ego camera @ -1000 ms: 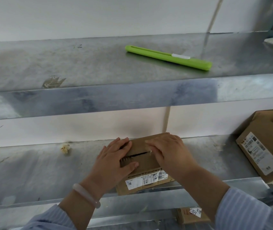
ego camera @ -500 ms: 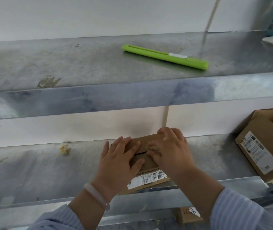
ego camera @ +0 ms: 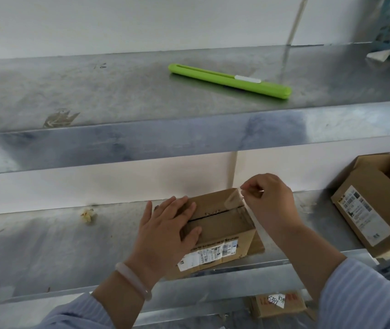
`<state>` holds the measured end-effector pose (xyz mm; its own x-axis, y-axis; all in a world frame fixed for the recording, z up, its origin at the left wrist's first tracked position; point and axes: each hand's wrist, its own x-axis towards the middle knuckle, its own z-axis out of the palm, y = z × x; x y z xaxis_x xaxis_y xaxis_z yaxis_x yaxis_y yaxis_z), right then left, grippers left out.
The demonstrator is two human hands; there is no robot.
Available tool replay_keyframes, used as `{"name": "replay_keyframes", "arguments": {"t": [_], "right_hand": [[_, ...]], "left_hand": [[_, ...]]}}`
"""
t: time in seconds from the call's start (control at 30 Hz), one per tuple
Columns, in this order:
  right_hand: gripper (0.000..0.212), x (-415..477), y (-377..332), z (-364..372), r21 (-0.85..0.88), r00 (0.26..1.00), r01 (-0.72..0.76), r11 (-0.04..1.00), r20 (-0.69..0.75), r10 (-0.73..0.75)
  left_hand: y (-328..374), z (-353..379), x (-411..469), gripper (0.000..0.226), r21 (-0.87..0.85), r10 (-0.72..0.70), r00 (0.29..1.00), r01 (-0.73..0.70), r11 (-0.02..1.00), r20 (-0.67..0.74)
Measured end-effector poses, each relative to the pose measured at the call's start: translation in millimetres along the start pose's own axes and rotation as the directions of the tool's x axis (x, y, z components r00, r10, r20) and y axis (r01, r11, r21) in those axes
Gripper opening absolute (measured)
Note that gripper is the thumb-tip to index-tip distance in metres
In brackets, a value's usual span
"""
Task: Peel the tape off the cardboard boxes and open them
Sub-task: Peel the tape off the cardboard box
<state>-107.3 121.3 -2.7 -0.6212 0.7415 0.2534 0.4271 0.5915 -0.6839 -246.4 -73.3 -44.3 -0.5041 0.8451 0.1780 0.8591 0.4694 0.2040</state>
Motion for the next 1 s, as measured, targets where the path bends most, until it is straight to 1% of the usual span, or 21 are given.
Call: {"name": "replay_keyframes", "arguments": {"t": [0.03,0.1,0.2,0.3,0.4,0.47,0.53,0.63,0.7,0.77,0.8,0.87,0.93,1.0], "right_hand": [[0.015,0.4,5.0,-2.7,-0.047,0.998,0.058,0.997,-0.01,-0.059],[0.014,-1.8,11.4,-4.0,-0.122,0.985,0.169,0.978,0.039,-0.166],[0.03,-10.3,11.9,5.3,-0.19,0.942,0.333,0.924,0.112,-0.316],[0.043,-16.5,5.5,15.5,-0.161,0.882,0.47,0.868,0.115,-0.457],[0.039,-18.6,-2.6,22.3,-0.137,0.835,0.549,0.824,0.052,-0.548],[0.034,-19.0,-5.7,24.7,-0.158,0.825,0.562,0.812,0.041,-0.563],[0.024,-19.0,-6.4,25.8,-0.112,0.831,0.556,0.824,0.037,-0.555],[0.007,-19.0,-9.5,24.9,0.004,0.889,0.457,0.89,-0.033,-0.456],[0.01,-16.1,-10.1,22.3,0.036,0.93,0.361,0.932,-0.085,-0.357],[0.013,-11.3,-9.5,17.3,0.032,0.944,0.323,0.946,-0.086,-0.319],[0.014,-9.5,-9.4,14.7,-0.001,0.934,0.346,0.938,-0.088,-0.345],[0.016,-8.5,-10.0,12.1,-0.096,0.891,0.439,0.894,-0.087,-0.446],[0.026,-10.2,-10.6,14.4,-0.155,0.86,0.498,0.853,-0.036,-0.509],[0.033,-12.2,-10.0,18.3,-0.167,0.844,0.533,0.829,0.036,-0.536]], "left_hand": [[0.1,0.2,0.2,0.069,-0.001,0.005,1.0,-0.005,1.0,-0.004],[0.8,0.4,0.5,0.068,-0.008,0.014,1.0,-0.014,1.0,-0.009],[0.6,1.7,0.3,0.065,0.0,0.019,1.0,-0.019,1.0,-0.018],[-0.1,3.4,0.8,0.061,0.007,0.016,0.999,-0.016,1.0,-0.033],[-1.4,5.5,1.2,0.059,0.0,0.015,0.999,-0.015,1.0,-0.036],[-2.2,6.7,1.2,0.06,-0.01,0.014,0.999,-0.014,1.0,-0.045],[-2.3,7.3,0.9,0.06,-0.026,0.012,0.998,-0.014,1.0,-0.06],[-2.5,8.6,0.6,0.061,-0.045,0.011,0.998,-0.014,0.999,-0.067],[-2.7,8.5,0.8,0.06,-0.047,0.01,0.997,-0.014,0.999,-0.071],[-2.7,7.9,1.1,0.059,-0.037,0.016,0.997,-0.019,0.999,-0.076],[-2.5,7.6,1.2,0.059,-0.035,0.018,0.997,-0.021,0.999,-0.076],[-2.4,7.5,1.4,0.06,-0.037,0.017,0.997,-0.019,0.999,-0.073],[-2.6,7.8,1.1,0.06,-0.035,0.011,0.998,-0.013,0.999,-0.064],[-3.1,8.0,0.7,0.061,-0.039,0.011,0.998,-0.013,0.999,-0.062]]}}
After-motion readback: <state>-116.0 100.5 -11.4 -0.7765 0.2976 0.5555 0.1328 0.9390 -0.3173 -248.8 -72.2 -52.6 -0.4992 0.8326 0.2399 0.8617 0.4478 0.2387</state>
